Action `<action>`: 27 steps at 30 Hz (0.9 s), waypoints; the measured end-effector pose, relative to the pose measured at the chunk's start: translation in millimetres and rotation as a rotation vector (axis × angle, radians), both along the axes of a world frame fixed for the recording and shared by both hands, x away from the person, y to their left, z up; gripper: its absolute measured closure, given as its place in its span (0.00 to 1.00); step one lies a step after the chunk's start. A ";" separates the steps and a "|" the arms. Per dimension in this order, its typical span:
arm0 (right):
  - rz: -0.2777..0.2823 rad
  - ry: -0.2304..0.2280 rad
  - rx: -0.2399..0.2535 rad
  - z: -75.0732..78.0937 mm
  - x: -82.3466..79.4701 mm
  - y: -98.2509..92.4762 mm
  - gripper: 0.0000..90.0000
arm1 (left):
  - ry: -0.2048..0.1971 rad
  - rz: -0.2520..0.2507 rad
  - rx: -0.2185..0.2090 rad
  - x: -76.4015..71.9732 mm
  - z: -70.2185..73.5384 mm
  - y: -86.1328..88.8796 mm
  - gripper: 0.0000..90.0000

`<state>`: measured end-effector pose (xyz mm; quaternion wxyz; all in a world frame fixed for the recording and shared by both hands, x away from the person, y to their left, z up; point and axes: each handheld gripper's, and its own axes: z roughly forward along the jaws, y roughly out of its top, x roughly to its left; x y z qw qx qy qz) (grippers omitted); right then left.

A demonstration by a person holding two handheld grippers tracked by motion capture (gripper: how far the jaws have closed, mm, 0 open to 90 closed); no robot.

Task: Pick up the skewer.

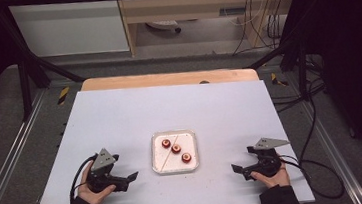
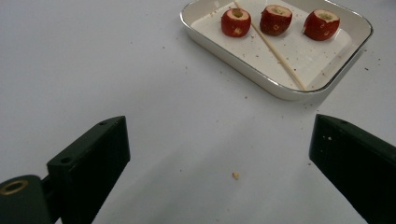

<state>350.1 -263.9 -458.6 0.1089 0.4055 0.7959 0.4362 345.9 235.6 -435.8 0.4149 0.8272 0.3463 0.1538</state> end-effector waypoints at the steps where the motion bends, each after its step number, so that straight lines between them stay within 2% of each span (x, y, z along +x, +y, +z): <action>1: 0.000 0.000 0.001 -0.2 0.0 0.2 0.01 | 0.000 0.000 0.000 0.0 0.0 0.0 0.05; 14: -0.002 0.005 -0.005 -0.3 0.0 0.4 0.01 | -0.004 0.010 0.022 4.2 11.6 -25.2 0.07; 27: -0.002 0.006 -0.006 -0.2 -0.1 0.4 0.01 | 0.006 -0.008 0.052 12.2 18.9 -69.5 0.12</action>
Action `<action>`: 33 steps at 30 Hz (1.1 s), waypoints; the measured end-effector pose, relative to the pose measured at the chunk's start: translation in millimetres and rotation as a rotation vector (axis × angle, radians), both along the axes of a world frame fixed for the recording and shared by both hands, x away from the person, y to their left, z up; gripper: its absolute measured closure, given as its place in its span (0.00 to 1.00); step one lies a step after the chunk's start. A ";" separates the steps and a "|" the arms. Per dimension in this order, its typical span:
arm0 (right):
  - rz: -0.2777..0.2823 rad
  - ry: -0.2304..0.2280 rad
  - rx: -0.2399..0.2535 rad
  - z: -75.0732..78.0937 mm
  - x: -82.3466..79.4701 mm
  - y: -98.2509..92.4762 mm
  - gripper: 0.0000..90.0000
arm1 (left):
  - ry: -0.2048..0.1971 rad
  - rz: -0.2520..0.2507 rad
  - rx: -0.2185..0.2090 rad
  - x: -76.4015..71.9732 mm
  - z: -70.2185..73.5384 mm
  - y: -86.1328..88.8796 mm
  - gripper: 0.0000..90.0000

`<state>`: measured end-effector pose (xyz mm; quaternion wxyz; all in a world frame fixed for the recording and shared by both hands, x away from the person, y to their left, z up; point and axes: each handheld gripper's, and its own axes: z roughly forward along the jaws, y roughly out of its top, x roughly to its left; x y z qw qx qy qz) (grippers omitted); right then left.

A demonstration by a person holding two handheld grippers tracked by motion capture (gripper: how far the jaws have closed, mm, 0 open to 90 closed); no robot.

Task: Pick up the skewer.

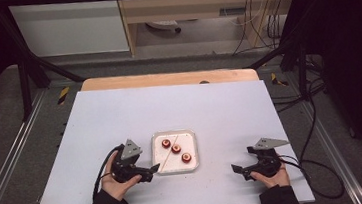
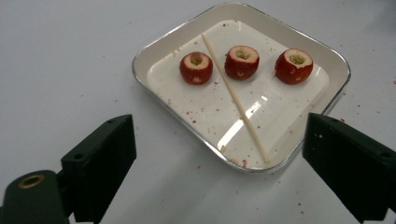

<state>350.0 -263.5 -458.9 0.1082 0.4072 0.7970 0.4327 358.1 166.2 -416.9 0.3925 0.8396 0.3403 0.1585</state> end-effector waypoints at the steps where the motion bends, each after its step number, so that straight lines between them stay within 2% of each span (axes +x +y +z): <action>1: 0.000 -0.001 0.000 0.0 0.1 0.0 0.01 | 0.002 -0.003 0.005 0.5 -0.2 -3.6 0.12; 2: 0.000 0.000 0.001 0.0 0.0 0.0 0.01 | 0.005 0.003 0.020 1.7 -0.9 -10.9 0.13; 9: 0.001 0.001 -0.002 -0.3 0.1 0.2 0.01 | 0.025 0.016 0.036 6.2 -4.6 -27.9 0.29; 11: 0.001 0.001 -0.002 -0.3 0.2 0.2 0.01 | 0.043 0.016 0.040 8.4 -7.1 -32.5 0.32; 14: 0.003 0.002 -0.003 -0.6 0.3 0.4 0.01 | 0.054 0.026 0.057 11.1 -10.4 -39.1 0.41; 19: 0.003 0.003 -0.001 -0.4 0.2 0.3 0.01 | 0.079 0.066 0.056 15.8 -15.0 -48.1 0.56; 21: 0.003 0.002 -0.001 -0.3 0.2 0.2 0.01 | 0.076 0.081 0.070 15.5 -16.5 -51.2 0.60; 27: 0.002 0.002 0.001 -0.3 0.1 0.3 0.01 | 0.093 0.104 0.070 15.6 -21.8 -55.7 0.72; 33: 0.003 0.002 0.003 -0.2 0.1 0.3 0.01 | 0.099 0.118 0.079 13.2 -26.1 -59.5 0.79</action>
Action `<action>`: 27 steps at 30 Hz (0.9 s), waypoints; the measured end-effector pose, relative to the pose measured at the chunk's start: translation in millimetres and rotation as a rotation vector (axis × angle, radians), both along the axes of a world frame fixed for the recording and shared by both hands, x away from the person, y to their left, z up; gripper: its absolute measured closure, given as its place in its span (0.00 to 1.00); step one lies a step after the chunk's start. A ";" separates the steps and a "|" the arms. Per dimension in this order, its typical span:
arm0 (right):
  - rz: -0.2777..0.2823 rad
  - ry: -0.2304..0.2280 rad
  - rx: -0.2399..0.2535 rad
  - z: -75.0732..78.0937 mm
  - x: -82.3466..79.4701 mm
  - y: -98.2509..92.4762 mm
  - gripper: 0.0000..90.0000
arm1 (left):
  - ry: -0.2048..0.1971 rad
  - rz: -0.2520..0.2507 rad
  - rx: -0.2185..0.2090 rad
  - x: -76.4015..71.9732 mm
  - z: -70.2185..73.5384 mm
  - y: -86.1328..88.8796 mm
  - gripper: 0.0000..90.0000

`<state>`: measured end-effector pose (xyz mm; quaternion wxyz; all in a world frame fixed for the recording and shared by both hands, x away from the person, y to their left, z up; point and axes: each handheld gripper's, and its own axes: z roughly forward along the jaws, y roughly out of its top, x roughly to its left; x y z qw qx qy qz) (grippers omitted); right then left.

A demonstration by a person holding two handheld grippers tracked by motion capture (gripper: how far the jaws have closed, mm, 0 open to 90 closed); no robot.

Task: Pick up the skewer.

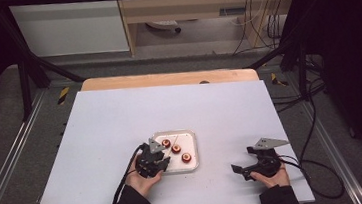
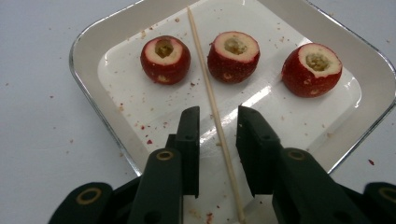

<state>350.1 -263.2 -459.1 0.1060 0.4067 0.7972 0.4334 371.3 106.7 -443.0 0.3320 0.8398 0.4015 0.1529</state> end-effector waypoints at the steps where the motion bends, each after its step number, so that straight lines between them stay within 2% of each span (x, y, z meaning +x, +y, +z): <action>1: 0.000 -0.001 -0.001 -0.1 0.1 0.0 0.01 | 0.000 0.000 0.000 0.0 0.0 0.0 0.80; 6: 0.000 -0.001 0.003 0.0 0.0 0.1 0.01 | -0.020 0.027 0.016 -3.2 -0.8 -3.7 0.86; 15: 0.001 0.002 0.001 0.1 0.0 -0.1 0.01 | -0.025 0.088 -0.003 -6.9 -2.3 -5.5 0.96; 23: 0.003 0.003 0.003 -0.2 0.1 0.1 0.01 | -0.023 0.116 -0.054 -7.4 -4.5 -1.7 0.98; 27: 0.005 0.003 0.000 -0.6 0.4 0.3 0.01 | -0.034 0.107 -0.071 -7.5 -2.9 1.5 0.98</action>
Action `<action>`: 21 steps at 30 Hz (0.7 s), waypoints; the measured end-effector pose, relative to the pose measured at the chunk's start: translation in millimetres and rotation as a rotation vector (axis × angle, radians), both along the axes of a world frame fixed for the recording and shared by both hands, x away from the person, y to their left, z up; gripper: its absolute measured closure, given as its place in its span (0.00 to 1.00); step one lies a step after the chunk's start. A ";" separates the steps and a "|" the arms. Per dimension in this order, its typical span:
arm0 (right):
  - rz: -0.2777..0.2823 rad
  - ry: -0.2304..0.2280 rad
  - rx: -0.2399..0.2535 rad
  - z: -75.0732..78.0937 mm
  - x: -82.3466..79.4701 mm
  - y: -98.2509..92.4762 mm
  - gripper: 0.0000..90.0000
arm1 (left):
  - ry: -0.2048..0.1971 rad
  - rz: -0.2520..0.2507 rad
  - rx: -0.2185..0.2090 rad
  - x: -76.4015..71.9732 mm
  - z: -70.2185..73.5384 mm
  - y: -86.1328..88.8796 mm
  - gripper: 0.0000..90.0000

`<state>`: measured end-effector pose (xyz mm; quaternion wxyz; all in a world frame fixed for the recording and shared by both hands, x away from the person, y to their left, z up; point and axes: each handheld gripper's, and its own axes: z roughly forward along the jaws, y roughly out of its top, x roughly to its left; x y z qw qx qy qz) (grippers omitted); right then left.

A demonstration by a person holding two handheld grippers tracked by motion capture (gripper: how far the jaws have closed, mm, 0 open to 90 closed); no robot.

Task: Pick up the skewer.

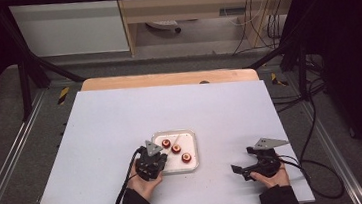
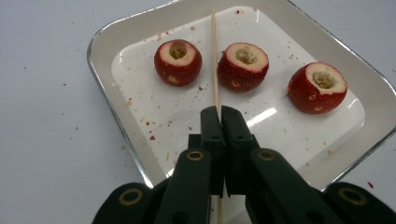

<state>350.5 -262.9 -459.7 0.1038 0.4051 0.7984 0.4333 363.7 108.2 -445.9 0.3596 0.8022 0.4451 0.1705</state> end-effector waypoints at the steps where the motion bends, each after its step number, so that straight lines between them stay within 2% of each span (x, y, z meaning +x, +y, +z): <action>1: 0.000 0.000 0.000 0.0 0.0 0.0 0.01 | -0.003 0.000 -0.009 -0.1 0.6 0.8 0.98; 8: -0.005 -0.002 0.002 0.6 -0.5 -0.1 0.01 | -0.029 -0.019 -0.040 -0.5 6.3 11.5 0.98; 10: -0.005 -0.004 0.001 0.7 -0.5 -0.1 0.01 | -0.036 -0.040 -0.051 -0.3 8.6 16.6 0.98; 21: -0.002 -0.017 -0.001 2.7 -1.1 0.9 0.00 | -0.046 -0.113 -0.052 -1.4 12.1 27.0 0.98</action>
